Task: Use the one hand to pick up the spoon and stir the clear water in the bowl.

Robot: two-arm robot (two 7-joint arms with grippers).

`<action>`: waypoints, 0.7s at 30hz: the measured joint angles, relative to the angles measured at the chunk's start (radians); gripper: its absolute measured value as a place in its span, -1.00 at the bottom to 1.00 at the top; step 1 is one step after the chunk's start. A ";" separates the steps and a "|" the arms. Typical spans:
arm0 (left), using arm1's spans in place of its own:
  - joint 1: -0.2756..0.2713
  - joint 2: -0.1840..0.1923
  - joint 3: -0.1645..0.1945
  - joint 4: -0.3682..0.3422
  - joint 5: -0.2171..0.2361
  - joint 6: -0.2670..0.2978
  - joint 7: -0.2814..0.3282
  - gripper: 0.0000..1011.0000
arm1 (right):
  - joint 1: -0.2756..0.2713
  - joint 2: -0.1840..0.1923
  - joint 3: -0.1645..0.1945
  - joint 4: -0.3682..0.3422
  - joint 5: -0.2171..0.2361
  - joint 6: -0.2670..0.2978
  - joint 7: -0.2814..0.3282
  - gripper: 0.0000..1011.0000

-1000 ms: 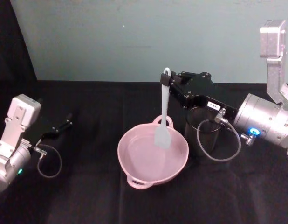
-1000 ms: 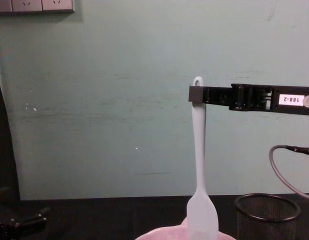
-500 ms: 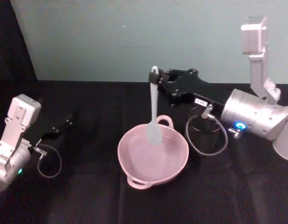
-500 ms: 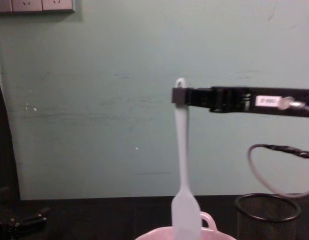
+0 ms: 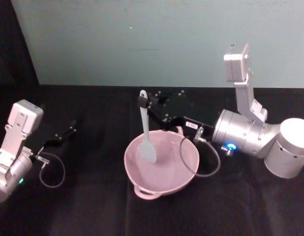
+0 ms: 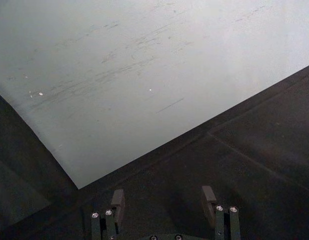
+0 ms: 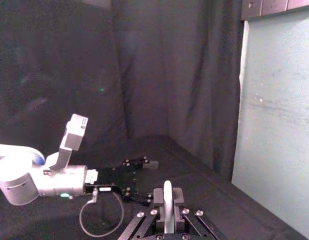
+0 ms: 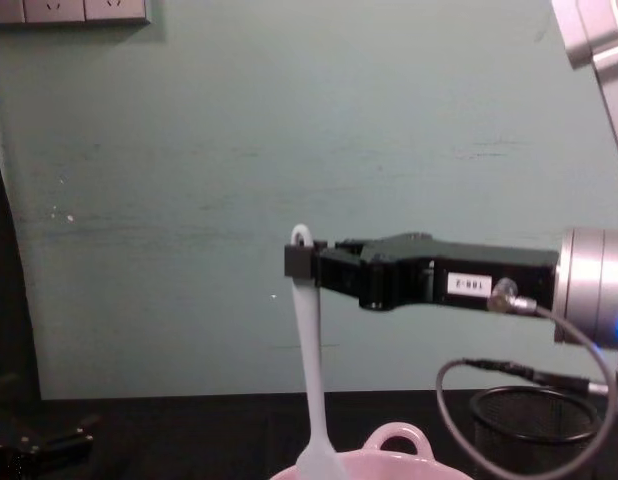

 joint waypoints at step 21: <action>0.000 0.000 0.000 0.000 0.000 0.000 0.000 0.99 | 0.005 -0.057 0.019 0.096 -0.045 -0.008 -0.035 -0.78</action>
